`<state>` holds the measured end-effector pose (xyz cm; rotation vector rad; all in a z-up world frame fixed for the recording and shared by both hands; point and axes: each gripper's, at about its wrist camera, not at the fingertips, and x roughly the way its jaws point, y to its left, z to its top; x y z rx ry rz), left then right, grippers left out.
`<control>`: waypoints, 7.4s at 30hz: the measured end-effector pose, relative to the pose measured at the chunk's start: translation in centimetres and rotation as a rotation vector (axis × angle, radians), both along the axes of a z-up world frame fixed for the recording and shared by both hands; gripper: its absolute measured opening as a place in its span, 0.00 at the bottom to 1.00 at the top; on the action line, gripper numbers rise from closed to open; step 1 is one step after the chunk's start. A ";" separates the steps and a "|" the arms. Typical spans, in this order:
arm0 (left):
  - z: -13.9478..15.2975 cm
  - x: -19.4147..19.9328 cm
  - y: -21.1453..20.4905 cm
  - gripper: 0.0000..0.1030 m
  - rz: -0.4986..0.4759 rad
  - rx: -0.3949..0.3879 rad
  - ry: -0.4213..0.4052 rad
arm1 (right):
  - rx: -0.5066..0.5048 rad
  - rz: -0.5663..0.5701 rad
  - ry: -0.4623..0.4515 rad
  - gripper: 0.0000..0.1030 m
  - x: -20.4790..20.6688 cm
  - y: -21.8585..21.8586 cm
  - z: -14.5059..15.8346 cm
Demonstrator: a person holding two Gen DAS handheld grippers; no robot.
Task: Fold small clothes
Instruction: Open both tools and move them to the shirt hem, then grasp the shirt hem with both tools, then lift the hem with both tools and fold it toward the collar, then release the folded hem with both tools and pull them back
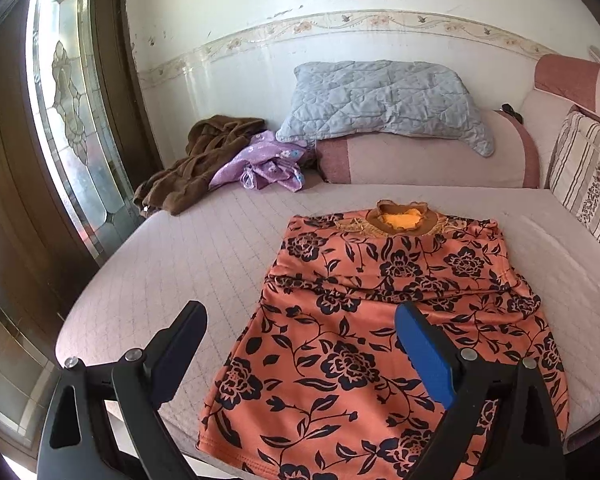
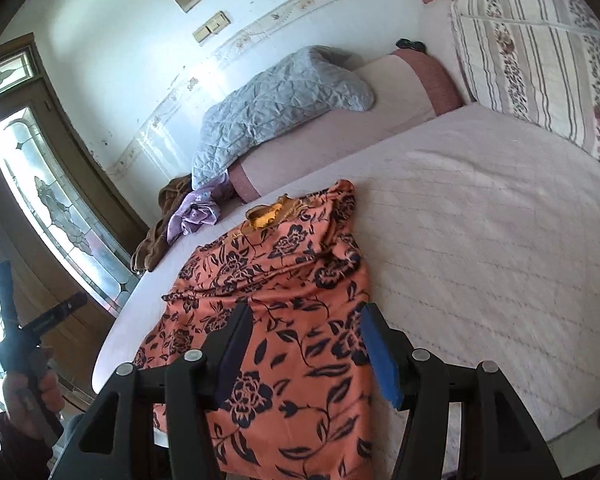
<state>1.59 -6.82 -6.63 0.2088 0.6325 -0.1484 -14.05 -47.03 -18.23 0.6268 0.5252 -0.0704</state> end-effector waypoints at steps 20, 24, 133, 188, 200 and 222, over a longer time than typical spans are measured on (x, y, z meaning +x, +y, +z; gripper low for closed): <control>-9.2 3.5 14.6 0.92 0.305 -0.060 0.301 | 0.058 0.112 0.025 0.63 6.6 3.1 -1.2; -9.8 4.0 14.8 0.92 0.279 -0.037 0.307 | 0.033 0.108 0.047 0.63 6.7 3.5 -1.5; -6.2 11.0 10.6 0.05 -0.099 -0.108 0.333 | 0.120 0.293 0.287 0.13 7.9 5.4 -1.1; -11.0 29.6 6.3 0.51 0.205 -0.209 0.206 | -0.144 -0.012 0.142 0.41 45.7 9.2 0.1; -14.9 29.7 2.4 0.73 0.163 -0.032 0.302 | -0.181 -0.226 0.489 0.37 40.4 0.4 -7.4; -13.3 29.9 3.3 0.77 0.227 -0.036 0.224 | -0.081 0.286 0.435 0.40 56.2 20.5 -6.5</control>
